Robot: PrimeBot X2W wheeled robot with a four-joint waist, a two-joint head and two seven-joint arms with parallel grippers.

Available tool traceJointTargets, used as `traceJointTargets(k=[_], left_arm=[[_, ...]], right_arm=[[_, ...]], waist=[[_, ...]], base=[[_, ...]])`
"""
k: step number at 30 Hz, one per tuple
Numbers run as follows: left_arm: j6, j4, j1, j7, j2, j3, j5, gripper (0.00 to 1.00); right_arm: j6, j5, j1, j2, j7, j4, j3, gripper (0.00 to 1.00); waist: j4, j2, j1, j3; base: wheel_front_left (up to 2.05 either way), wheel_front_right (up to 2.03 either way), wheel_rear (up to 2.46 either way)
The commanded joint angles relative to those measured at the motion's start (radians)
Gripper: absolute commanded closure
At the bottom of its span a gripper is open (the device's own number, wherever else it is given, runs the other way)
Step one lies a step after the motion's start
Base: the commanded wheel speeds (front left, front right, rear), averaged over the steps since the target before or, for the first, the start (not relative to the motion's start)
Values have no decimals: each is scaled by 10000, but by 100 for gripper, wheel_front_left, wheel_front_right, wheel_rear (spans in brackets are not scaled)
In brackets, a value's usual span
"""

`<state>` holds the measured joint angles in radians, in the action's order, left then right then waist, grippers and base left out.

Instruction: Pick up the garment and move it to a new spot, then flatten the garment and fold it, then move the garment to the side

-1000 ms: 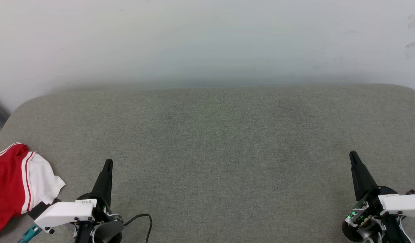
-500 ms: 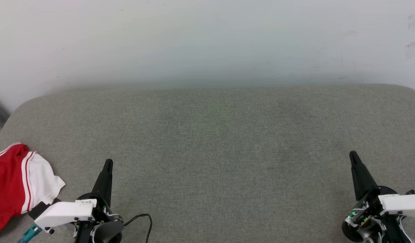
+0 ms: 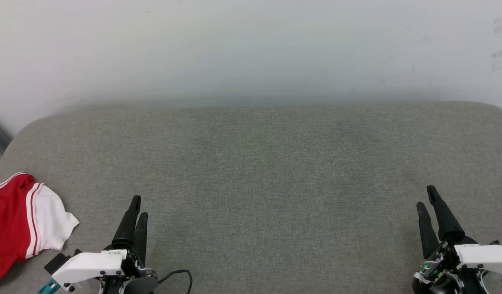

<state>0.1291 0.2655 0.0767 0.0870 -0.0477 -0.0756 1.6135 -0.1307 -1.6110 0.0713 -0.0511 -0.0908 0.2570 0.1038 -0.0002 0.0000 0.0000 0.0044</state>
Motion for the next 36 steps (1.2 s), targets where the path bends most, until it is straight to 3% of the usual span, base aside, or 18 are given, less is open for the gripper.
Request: traceJointTargets(k=[1, 8, 13, 36], left_arm=[[14, -234, 327, -95, -15, 100, 15, 0], [15, -414, 434, -450, -41, 434, -386, 0], [16, -634, 474, -676, -37, 510, -1239, 0], [6, -1322, 449, -1559, -25, 1164, -6583, 0]], right_arm=[[0, 0, 213, -4, 77, -272, -45, 0], [0, 485, 223, -160, 428, -555, -319, 0], [0, 1315, 256, -322, 707, -658, -519, 0], [0, 7207, 288, -245, 1260, -1262, -808, 0]], waist=[[0, 0, 1, 3], [-3, 0, 1, 15], [10, 0, 1, 25], [31, 0, 1, 55]], base=[[0, 0, 0], [0, 0, 0], [0, 0, 0], [0, 0, 0]])
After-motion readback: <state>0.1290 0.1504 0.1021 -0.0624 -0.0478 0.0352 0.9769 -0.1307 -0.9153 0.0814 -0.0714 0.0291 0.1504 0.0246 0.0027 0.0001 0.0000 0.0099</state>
